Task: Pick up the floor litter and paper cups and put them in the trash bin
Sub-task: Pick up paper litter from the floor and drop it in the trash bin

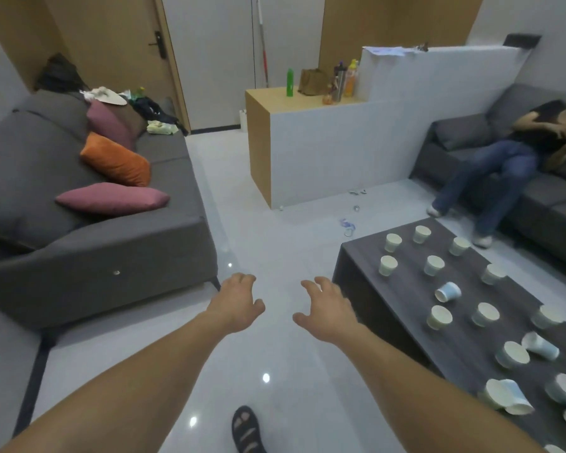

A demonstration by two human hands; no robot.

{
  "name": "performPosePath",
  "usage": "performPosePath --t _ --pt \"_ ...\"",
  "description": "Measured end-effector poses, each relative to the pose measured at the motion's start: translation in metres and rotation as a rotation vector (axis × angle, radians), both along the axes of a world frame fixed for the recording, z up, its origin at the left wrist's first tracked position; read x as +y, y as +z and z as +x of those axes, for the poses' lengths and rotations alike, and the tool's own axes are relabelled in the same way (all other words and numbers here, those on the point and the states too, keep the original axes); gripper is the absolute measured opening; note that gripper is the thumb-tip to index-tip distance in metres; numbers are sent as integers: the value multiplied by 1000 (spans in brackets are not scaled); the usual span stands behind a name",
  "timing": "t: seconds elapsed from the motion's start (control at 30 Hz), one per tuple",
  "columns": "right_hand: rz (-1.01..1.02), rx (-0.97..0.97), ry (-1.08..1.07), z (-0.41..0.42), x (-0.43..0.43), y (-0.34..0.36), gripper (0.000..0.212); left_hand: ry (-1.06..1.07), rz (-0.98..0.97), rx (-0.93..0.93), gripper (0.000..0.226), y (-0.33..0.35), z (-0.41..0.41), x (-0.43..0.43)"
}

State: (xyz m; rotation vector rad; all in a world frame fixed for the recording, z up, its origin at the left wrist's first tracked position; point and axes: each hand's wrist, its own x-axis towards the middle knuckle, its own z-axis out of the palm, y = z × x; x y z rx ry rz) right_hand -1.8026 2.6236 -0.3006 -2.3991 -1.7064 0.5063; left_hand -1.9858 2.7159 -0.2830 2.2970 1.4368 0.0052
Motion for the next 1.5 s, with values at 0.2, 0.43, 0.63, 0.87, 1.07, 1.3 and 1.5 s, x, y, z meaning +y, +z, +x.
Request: performPosePath --t 0.2,0.43,0.63,0.87,1.07,1.3,1.5 --pt "-55 -38 -21 53 123 1 76 -32 12 -29 61 -3 62 136" --pt "-52 -16 -41 114 252 10 75 -65 17 -19 61 7 126 273" --pt "-43 -3 -22 191 366 -6 75 -58 32 -10 61 -1 203 373" --pt "5 -6 77 277 500 -4 73 31 23 19 61 7 279 483" --pt "-38 -6 89 338 591 -9 73 51 -30 13 61 -3 337 568" --pt "-106 -6 61 387 724 -34 72 6 -91 -5 61 -40 397 712" --pt "-157 -16 38 419 831 -46 70 -19 -152 -15 62 -53 426 829"
